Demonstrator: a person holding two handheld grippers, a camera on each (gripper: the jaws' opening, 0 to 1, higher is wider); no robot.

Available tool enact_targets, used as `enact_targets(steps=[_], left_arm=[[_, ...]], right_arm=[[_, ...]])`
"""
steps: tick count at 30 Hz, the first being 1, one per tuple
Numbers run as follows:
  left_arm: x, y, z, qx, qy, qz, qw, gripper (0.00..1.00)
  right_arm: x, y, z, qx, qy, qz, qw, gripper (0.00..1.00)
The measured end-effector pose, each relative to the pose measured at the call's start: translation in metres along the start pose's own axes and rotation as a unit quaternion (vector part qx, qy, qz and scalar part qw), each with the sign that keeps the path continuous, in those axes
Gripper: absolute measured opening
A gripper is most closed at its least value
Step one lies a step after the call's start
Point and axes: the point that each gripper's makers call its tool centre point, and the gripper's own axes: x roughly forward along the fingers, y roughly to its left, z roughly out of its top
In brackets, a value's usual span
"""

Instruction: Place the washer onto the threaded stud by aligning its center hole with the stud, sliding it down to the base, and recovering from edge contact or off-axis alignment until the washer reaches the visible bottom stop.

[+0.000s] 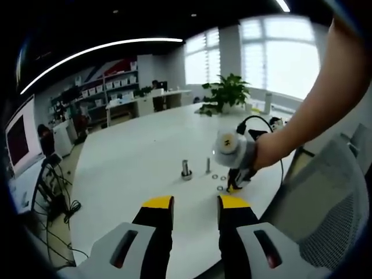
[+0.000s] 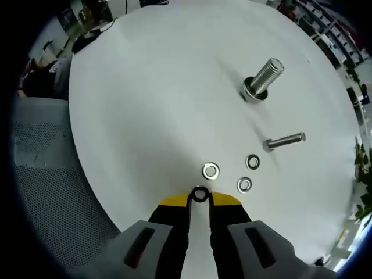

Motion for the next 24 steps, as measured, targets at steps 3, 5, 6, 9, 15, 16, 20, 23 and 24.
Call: enact_targets(steps=[3,5,6,9,15,16,20,23,24], left_arm=[[0.000,0.000,0.000,0.001,-0.001,0.000,1.0000,0.28],[0.000,0.000,0.001,0.001,-0.001,0.000,1.0000,0.28],[0.000,0.000,0.001,0.000,-0.001,0.000,1.0000,0.28],[0.000,0.000,0.001,-0.001,-0.002,0.000,1.0000,0.28],[0.001,0.000,0.003,-0.003,-0.005,-0.002,1.0000,0.28],[0.001,0.000,0.002,-0.005,-0.004,-0.004,1.0000,0.28],[0.000,-0.002,0.003,-0.003,-0.006,-0.006,1.0000,0.28],[0.001,-0.003,0.003,-0.002,-0.005,-0.008,1.0000,0.28],[0.001,-0.003,0.002,-0.004,-0.004,-0.009,0.9999,0.28]], right_arm=[[-0.001,0.000,0.002,0.004,-0.003,-0.001,1.0000,0.14],[-0.004,-0.001,0.003,0.004,-0.005,-0.002,1.0000,0.14],[-0.005,-0.002,0.003,0.002,-0.006,-0.003,1.0000,0.14],[-0.008,-0.006,0.003,0.004,-0.009,-0.006,0.9999,0.14],[-0.014,-0.013,0.007,0.019,-0.025,-0.011,0.9994,0.14],[-0.014,-0.014,0.007,0.020,-0.026,-0.012,0.9994,0.14],[-0.019,-0.016,0.006,0.031,-0.037,-0.014,0.9987,0.14],[-0.023,-0.016,0.005,0.038,-0.042,-0.013,0.9983,0.14],[-0.024,-0.016,0.005,0.038,-0.043,-0.014,0.9983,0.14]])
